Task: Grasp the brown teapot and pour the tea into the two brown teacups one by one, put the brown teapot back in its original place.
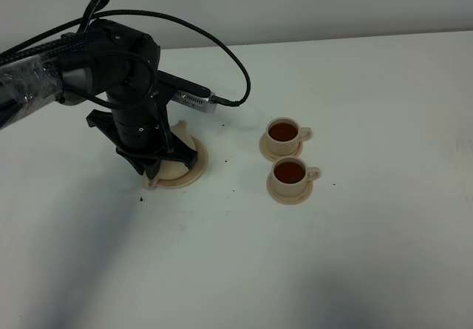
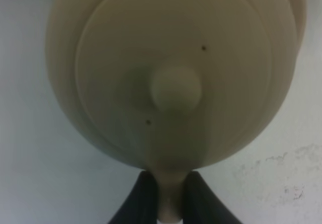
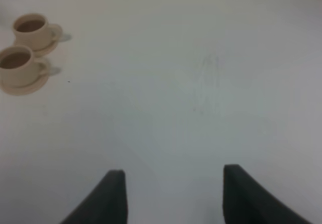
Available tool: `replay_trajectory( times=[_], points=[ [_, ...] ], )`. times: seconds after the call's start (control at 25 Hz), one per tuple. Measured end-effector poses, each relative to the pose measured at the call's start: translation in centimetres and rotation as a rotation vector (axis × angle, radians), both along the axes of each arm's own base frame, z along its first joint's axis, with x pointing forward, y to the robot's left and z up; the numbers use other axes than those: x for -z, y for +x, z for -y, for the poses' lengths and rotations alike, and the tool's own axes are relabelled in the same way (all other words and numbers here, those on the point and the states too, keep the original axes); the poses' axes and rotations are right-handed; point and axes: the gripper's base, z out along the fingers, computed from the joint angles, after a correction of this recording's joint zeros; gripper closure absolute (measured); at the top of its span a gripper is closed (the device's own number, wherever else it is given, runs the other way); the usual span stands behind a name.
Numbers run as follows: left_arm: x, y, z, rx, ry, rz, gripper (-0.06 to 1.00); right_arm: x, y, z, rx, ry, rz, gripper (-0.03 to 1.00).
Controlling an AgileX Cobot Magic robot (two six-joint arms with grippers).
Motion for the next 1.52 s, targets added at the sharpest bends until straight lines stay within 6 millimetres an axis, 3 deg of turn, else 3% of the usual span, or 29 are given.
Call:
replay_trajectory(
  times=[0.36,0.76,0.88,1.08,1.24,1.52],
  points=[
    [0.0,0.0,0.0,0.006,-0.001,-0.001,0.78,0.0,0.0,0.0,0.000,0.000,0.000,0.51],
    [-0.4,-0.2,-0.1,0.004,0.003,-0.009,0.49,0.0,0.0,0.0,0.000,0.001,0.000,0.51],
    [-1.5,-0.8,-0.4,-0.003,0.019,-0.037,0.48,0.0,0.0,0.0,0.000,0.000,0.000,0.51],
    [-5.3,-2.5,-1.1,-0.010,0.021,-0.043,0.50,0.0,0.0,0.0,0.000,0.000,0.000,0.51],
    [-6.8,-6.0,-2.4,-0.015,0.011,-0.056,0.52,0.0,0.0,0.0,0.000,0.000,0.000,0.51],
    [-7.2,-15.4,-6.5,-0.101,0.042,-0.102,0.56,0.0,0.0,0.0,0.000,0.000,0.000,0.51]
  ],
)
